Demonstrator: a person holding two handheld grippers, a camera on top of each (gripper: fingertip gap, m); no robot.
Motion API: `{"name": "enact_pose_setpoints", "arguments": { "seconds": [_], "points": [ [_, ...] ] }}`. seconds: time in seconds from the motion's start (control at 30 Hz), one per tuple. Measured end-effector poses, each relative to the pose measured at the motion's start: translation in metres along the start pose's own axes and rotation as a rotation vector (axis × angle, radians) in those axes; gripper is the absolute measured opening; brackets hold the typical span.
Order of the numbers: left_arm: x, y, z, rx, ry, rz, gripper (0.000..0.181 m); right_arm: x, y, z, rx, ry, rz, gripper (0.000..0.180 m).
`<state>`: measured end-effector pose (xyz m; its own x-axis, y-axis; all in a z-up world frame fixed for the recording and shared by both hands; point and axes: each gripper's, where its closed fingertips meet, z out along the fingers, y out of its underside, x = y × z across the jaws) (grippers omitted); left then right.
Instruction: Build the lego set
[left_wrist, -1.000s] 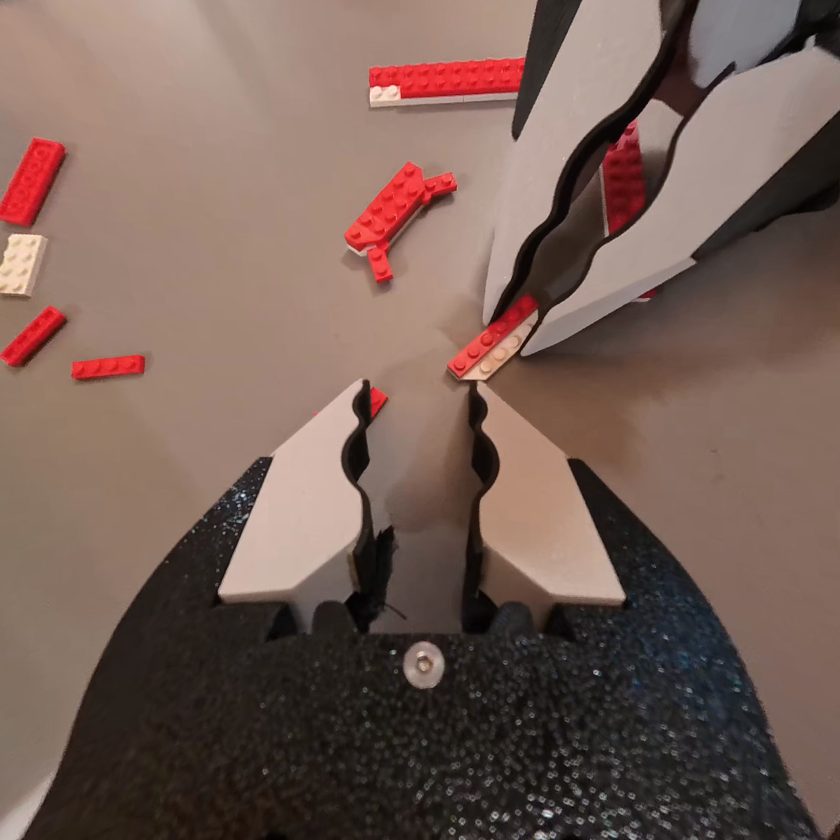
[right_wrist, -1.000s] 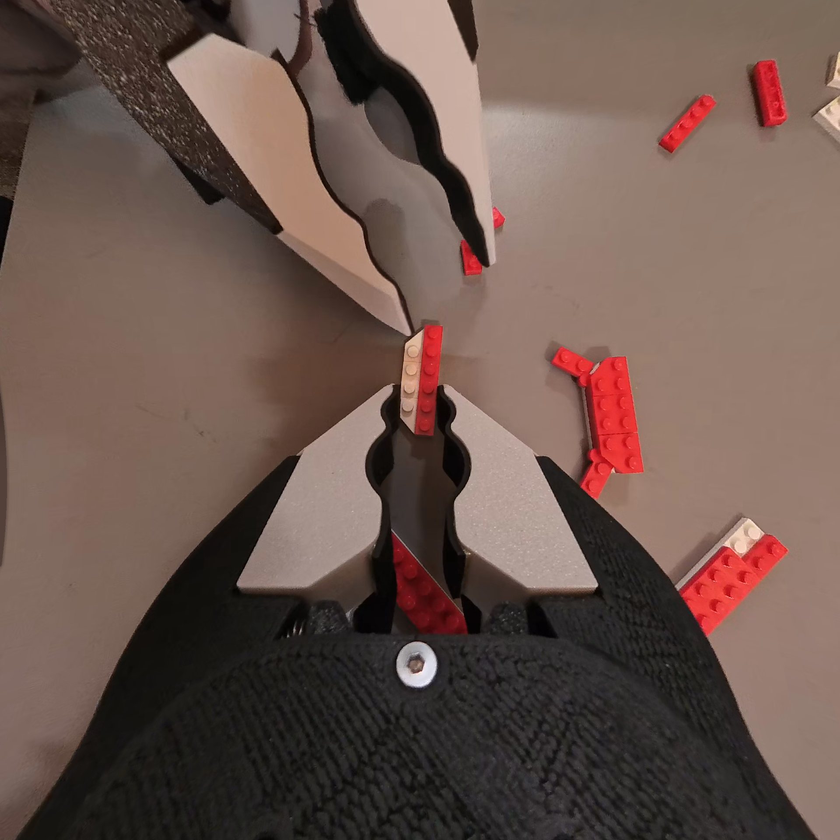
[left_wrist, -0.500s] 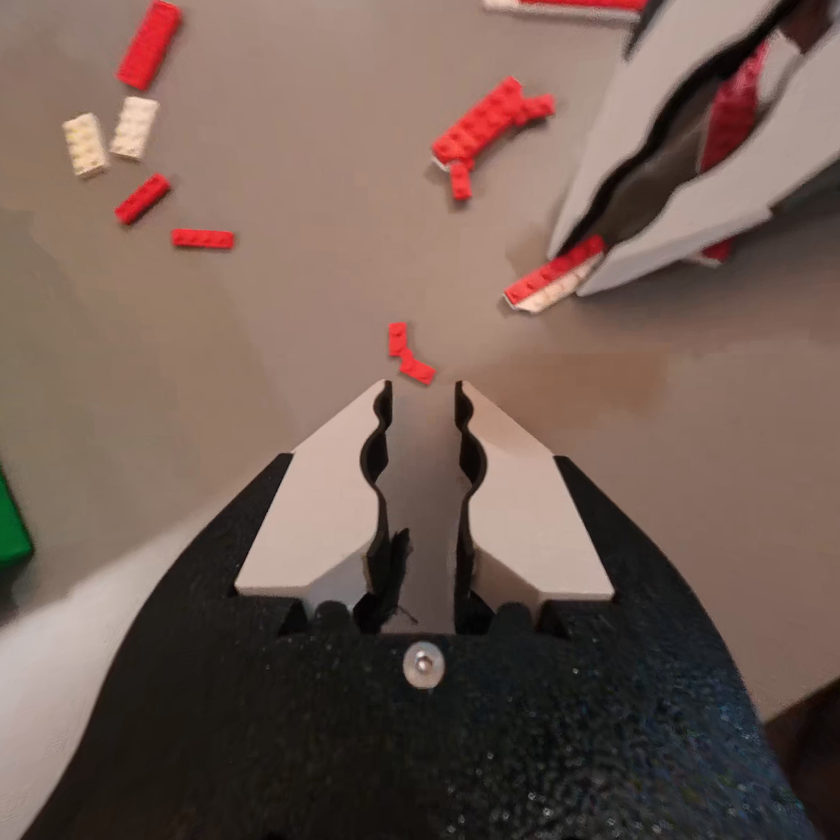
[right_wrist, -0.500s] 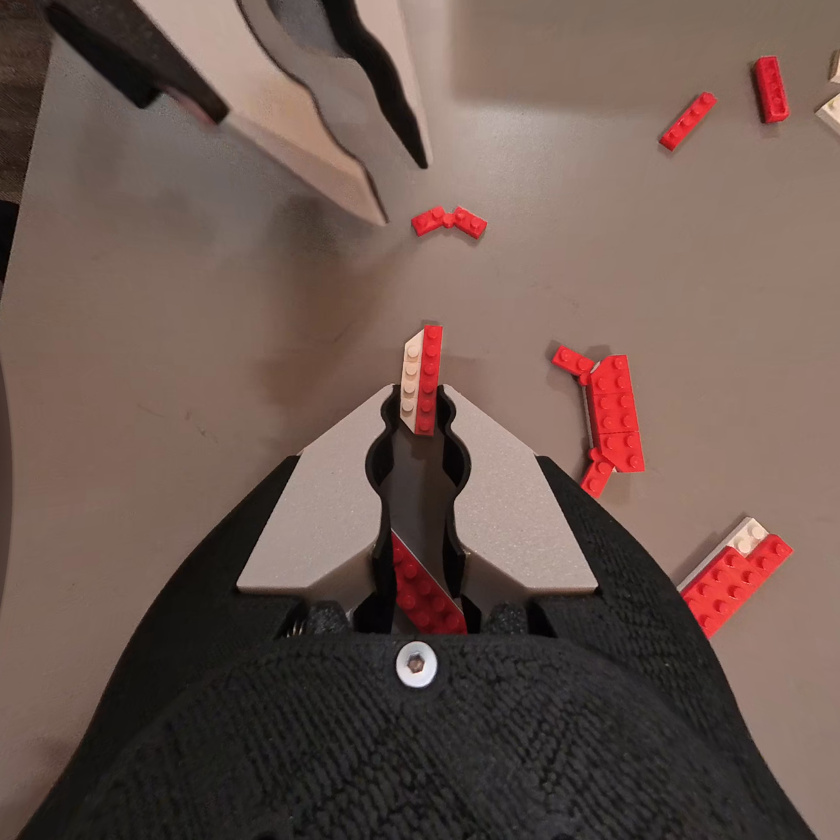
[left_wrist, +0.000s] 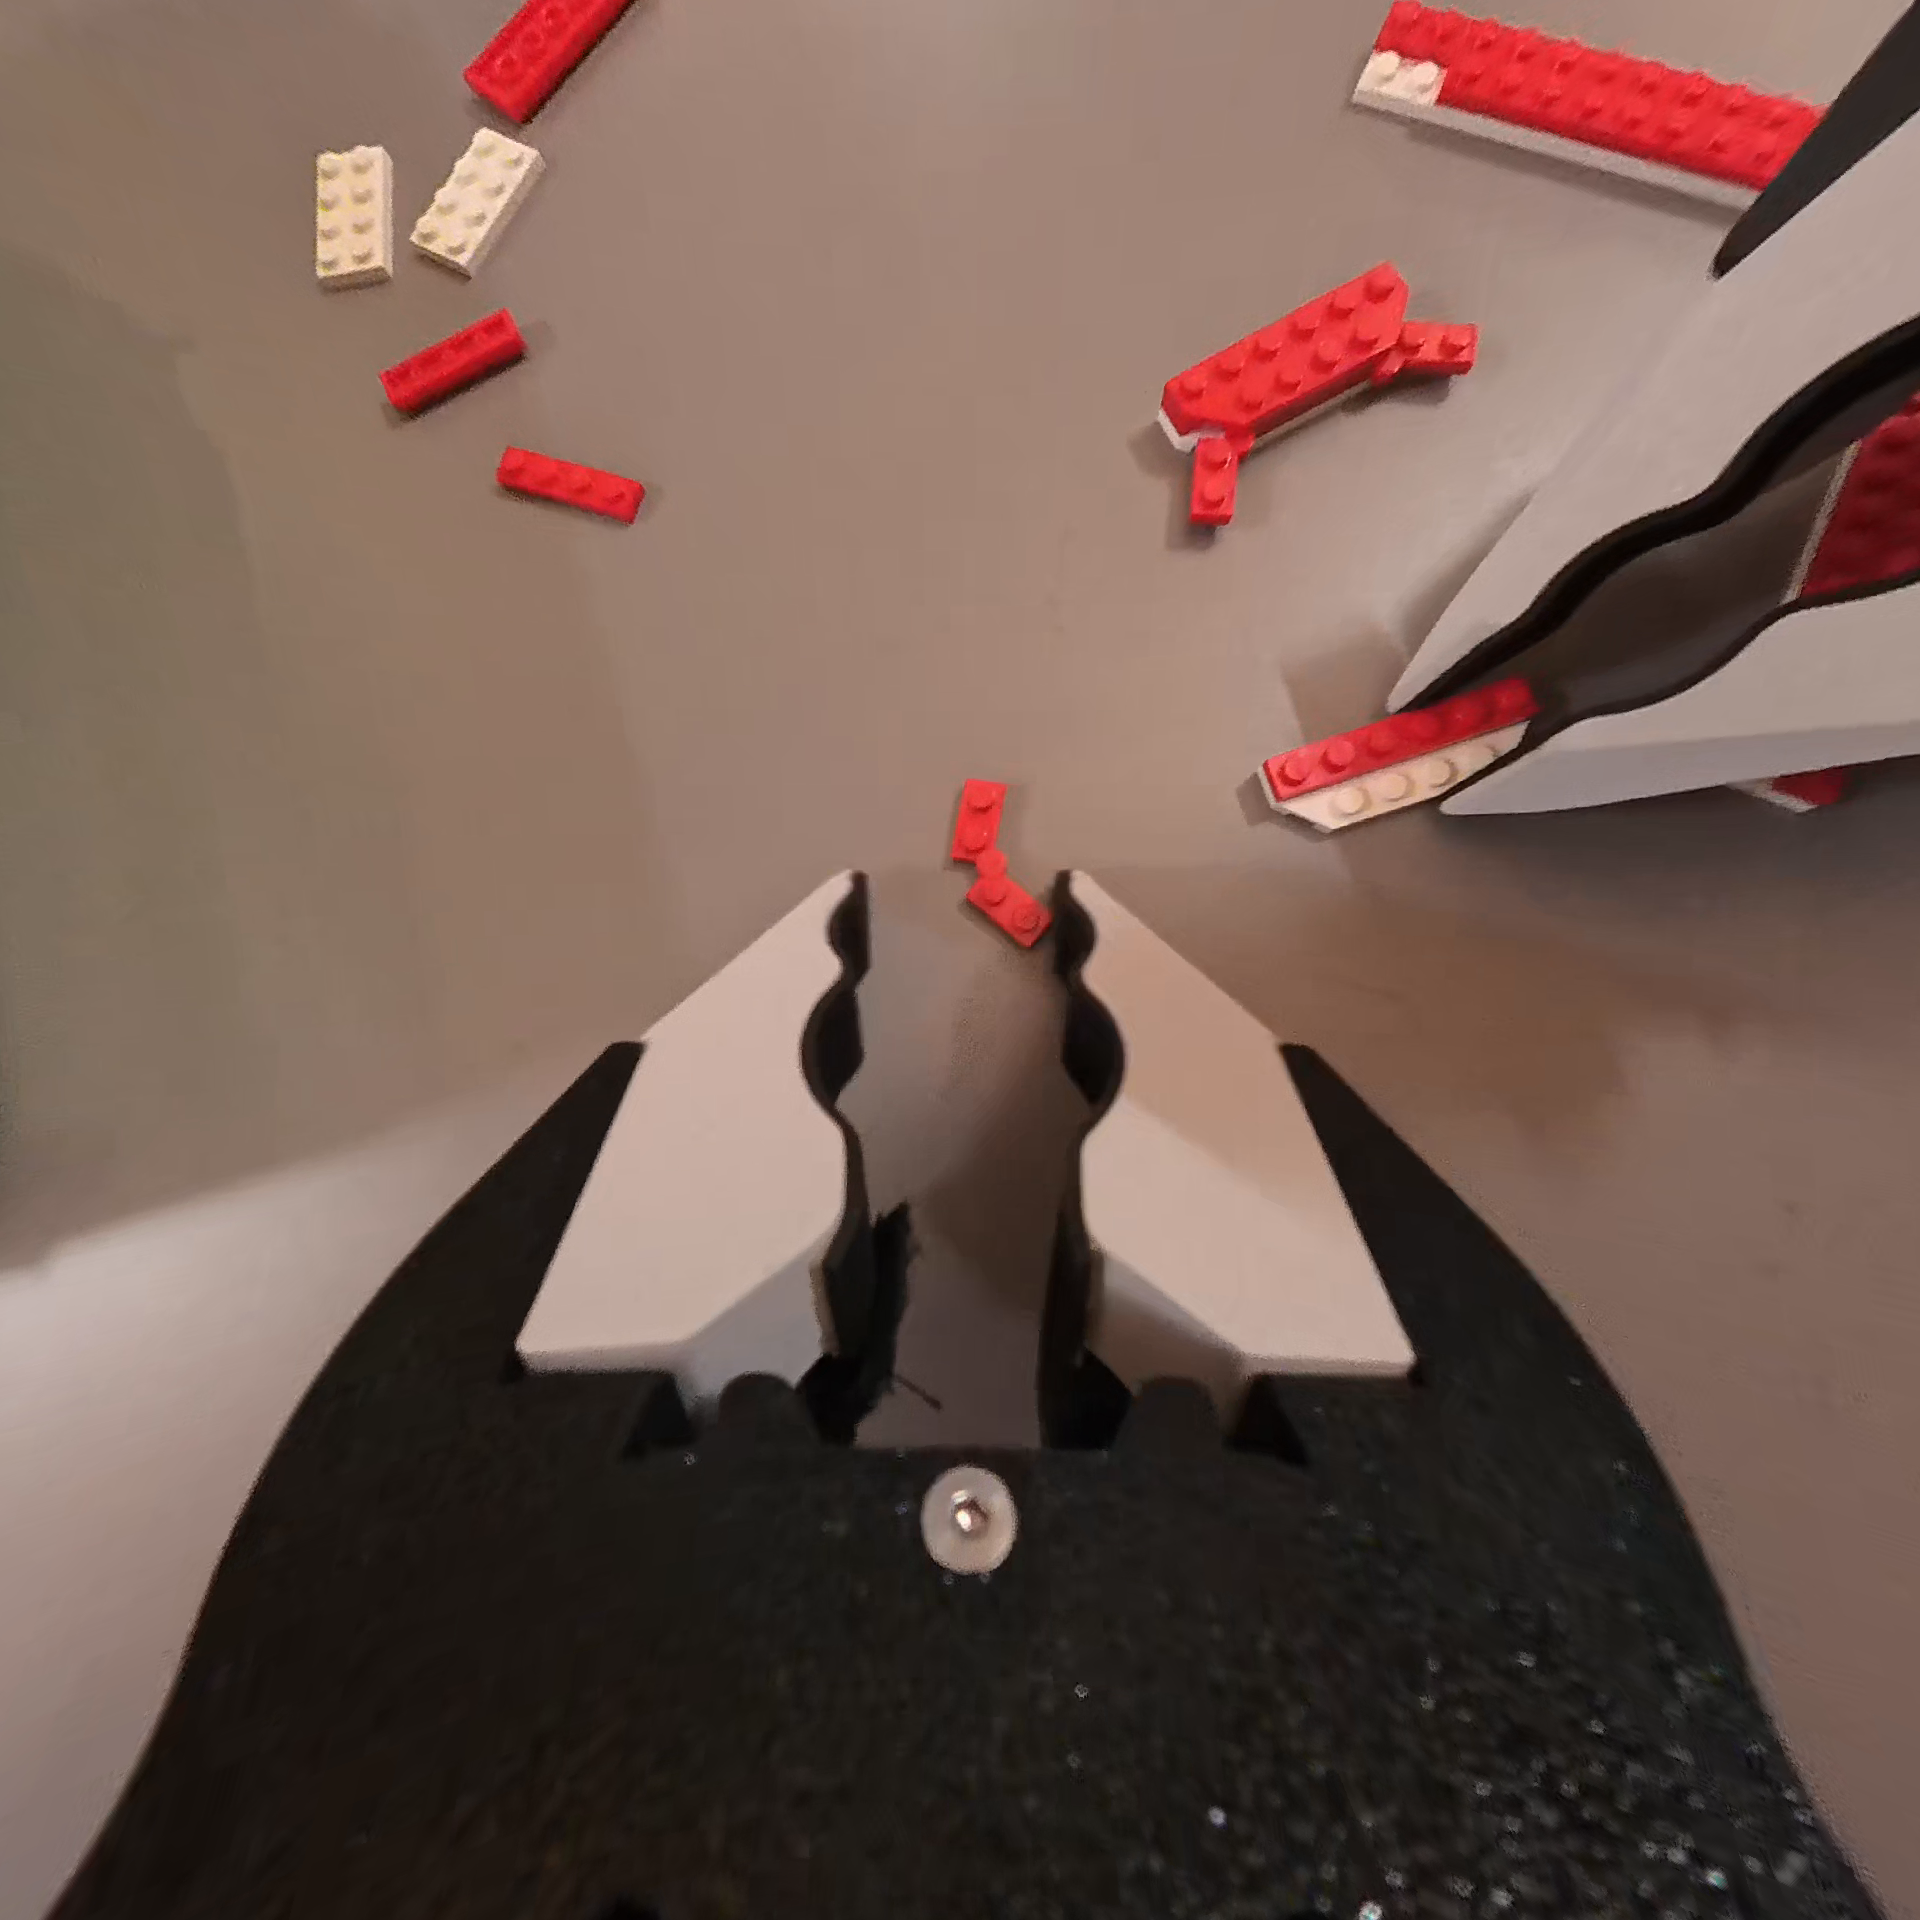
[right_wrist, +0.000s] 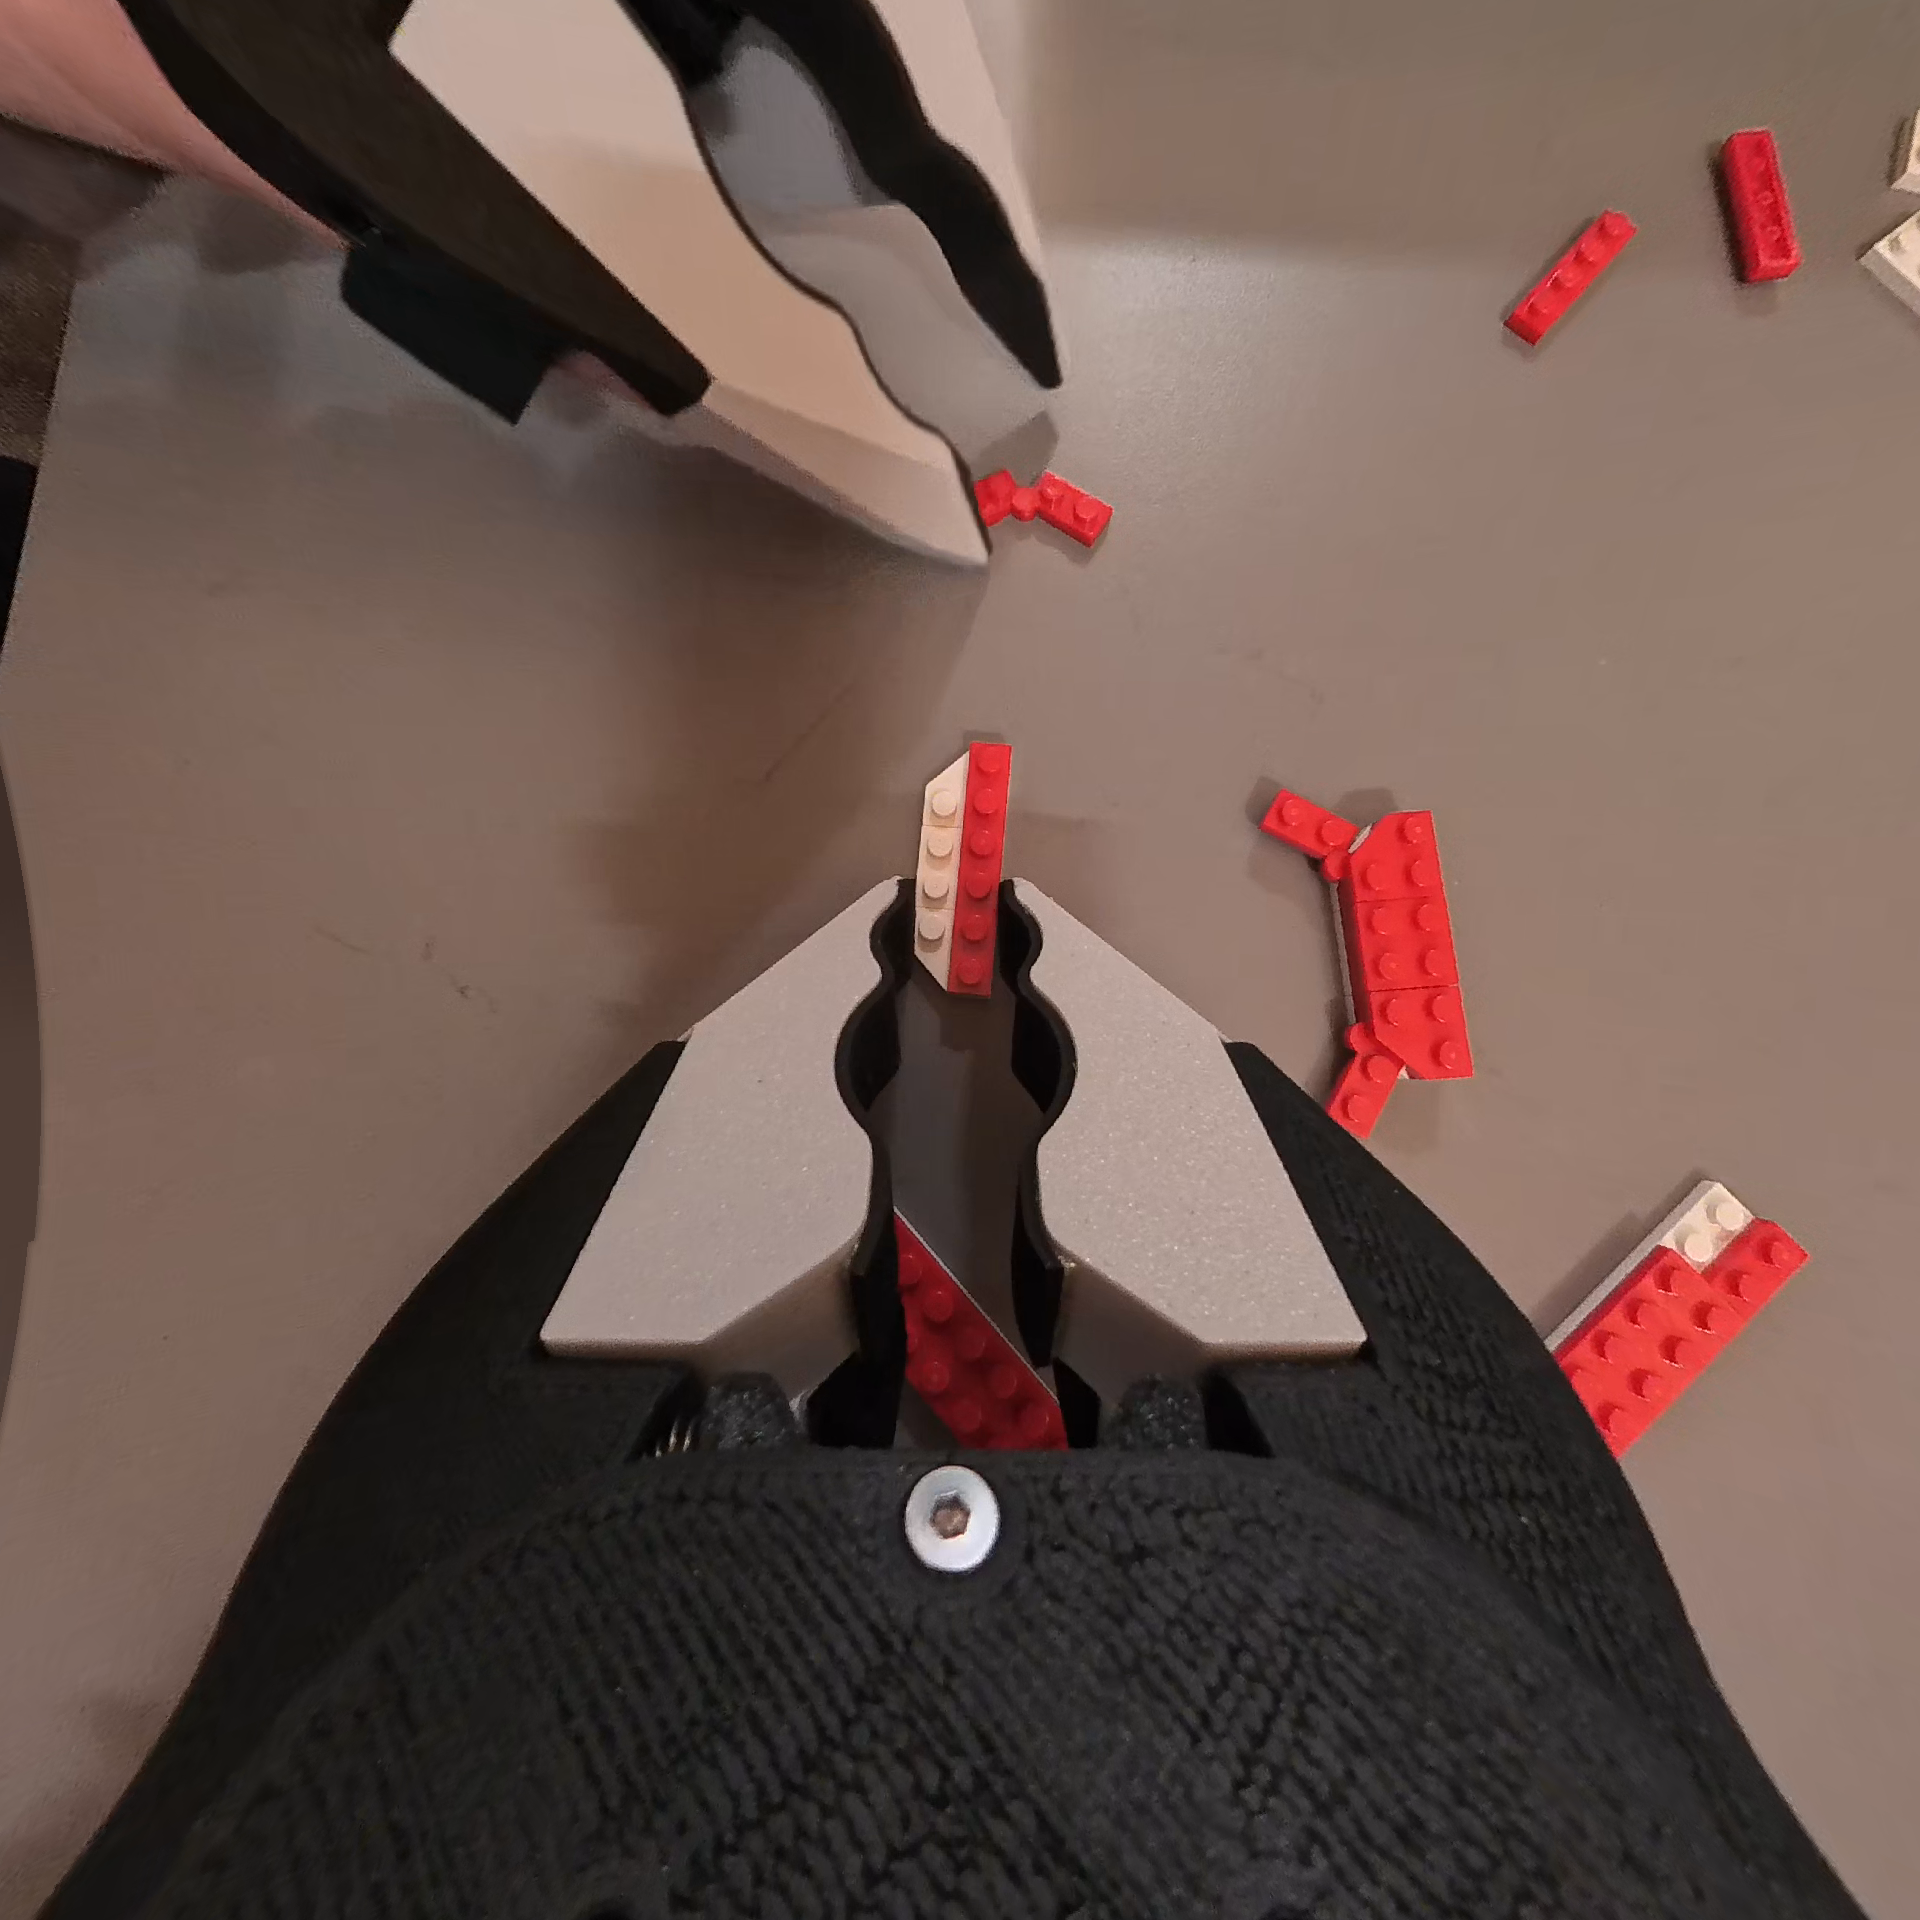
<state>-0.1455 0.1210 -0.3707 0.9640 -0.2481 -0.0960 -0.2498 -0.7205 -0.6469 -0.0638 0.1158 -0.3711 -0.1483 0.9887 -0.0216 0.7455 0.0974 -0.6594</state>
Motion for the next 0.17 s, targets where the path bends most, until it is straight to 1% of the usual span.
{"name": "enact_pose_setpoints", "arguments": {
  "seconds": [0.03, 0.17],
  "points": [
    [-0.0012, 0.0015, -0.0012, -0.008, -0.013, 0.020, 0.025, 0.0001, 0.0000, 0.0000, 0.000, 0.000, 0.000, 0.014],
    [-0.0007, 0.0061, -0.0045, -0.025, -0.028, 0.051, 0.013, 0.0000, -0.0001, -0.0002, 0.001, -0.002, 0.001, 0.014]
  ]
}}
